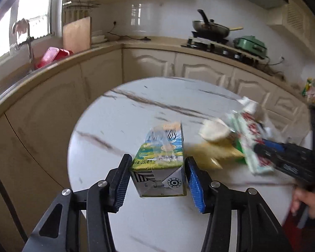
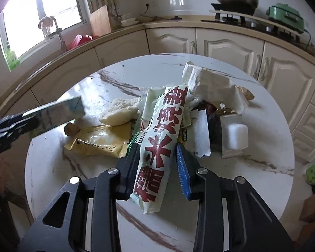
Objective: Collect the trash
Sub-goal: 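Lift the milk carton with the left tool while the right tool grasps the white-red snack bag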
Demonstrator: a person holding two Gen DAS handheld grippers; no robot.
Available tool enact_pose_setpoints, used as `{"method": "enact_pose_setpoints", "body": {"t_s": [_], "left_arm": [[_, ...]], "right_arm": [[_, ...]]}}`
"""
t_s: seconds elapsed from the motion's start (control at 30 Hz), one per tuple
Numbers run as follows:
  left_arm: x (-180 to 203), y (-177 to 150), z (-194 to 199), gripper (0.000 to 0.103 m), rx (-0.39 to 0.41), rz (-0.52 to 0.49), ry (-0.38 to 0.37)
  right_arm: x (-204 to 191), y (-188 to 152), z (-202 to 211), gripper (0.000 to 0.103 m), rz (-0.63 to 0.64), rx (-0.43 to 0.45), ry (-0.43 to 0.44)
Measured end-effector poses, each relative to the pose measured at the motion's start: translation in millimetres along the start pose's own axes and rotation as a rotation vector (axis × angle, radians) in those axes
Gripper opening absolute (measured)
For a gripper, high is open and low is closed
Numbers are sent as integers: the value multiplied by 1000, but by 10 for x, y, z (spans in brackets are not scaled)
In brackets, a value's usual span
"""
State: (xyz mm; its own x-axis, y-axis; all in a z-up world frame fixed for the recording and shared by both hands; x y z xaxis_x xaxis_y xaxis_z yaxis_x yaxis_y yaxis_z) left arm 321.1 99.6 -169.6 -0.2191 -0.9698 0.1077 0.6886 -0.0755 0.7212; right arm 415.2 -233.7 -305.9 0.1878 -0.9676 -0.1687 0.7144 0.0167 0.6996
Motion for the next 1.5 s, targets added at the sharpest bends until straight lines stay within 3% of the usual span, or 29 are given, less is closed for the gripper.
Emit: {"method": "enact_pose_setpoints", "body": {"t_s": [0.27,0.33,0.4,0.5,0.57,0.6,0.67,0.73,0.8,0.87,1.1,1.5], "left_arm": [[83,-396,-75,51,-84,51,5],[82,-367,-116,56,-85,47,18],[96,-302,-161,69,-75,41,21],[110,-243,-291,73,-82,39,-13],[94,-199,-356,73,-88,35,1],[75,-164,-385,73,-83,35,5],[67,-138,-455,73,-98,53,-10],[33,-109,-485,72,-101,89,-39],[-23,-91,-510,60,-100,113,-33],[-63,-91,-540,56,-105,133,-30],[-63,-73,-294,46,-34,109,4],[363,-174,240,45,83,17,-10]], "right_arm": [[-16,-79,-47,40,-31,-13,11],[-39,-88,-72,44,-34,-15,13],[-53,-84,-97,46,-41,-17,20],[-30,-71,-143,46,-65,-27,38],[-19,-67,-166,41,-67,-33,35],[-24,-61,-174,35,-61,-36,38],[-25,-62,-171,33,-59,-38,56],[-42,-53,-122,27,-46,-21,61],[-81,-28,-67,25,-24,-6,60],[-155,-4,-13,22,13,16,46],[-366,8,104,17,96,53,22],[-317,-139,559,16,94,103,33]]}}
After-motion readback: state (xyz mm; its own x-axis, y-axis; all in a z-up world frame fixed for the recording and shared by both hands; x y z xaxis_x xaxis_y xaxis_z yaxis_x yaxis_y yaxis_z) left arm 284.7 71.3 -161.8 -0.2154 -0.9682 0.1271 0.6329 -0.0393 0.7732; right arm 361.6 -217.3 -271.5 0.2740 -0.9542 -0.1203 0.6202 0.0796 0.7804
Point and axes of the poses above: each gripper's, at about its wrist camera, not at the fingertips, and z roughly against the way its jaws point, x to its right, y to its top, the point moved 5 cm from there along -z, roughly the way its jaws point, and after that the axes turned 1 degree about -x, right-handed, at the moved point
